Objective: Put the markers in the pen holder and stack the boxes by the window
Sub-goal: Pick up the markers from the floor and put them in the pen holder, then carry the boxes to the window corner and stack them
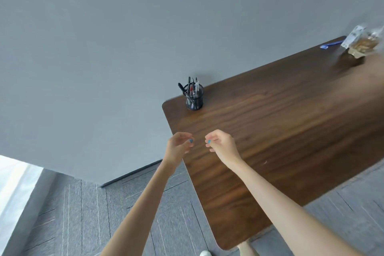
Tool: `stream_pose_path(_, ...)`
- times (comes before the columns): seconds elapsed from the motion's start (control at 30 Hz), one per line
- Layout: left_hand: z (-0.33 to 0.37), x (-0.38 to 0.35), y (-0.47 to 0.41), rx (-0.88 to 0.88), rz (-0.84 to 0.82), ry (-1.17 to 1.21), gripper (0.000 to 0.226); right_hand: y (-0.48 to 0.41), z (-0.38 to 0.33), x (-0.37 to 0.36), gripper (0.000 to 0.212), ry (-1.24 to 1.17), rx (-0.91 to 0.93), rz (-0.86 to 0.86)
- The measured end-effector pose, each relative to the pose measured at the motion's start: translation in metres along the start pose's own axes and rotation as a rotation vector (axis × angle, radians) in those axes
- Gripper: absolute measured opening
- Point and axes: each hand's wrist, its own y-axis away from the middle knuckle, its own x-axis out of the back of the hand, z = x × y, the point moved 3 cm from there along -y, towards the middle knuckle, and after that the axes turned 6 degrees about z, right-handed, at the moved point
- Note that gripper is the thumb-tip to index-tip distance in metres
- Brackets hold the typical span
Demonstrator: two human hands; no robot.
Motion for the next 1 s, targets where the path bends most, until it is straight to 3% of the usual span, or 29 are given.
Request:
stream_pose_path(0.33, -0.032, -0.022, 0.117, 0.018, -0.199, -0.030, 0.010, 0.130, 0.050, 0.042, 0.021, 0.021, -0.037, 0.130)
stream_pose_path(1.0, -0.178, -0.050, 0.450, 0.035, -0.320, -0.222, 0.020, 0.458, 0.194, 0.120, 0.029, -0.015, -0.122, 0.147)
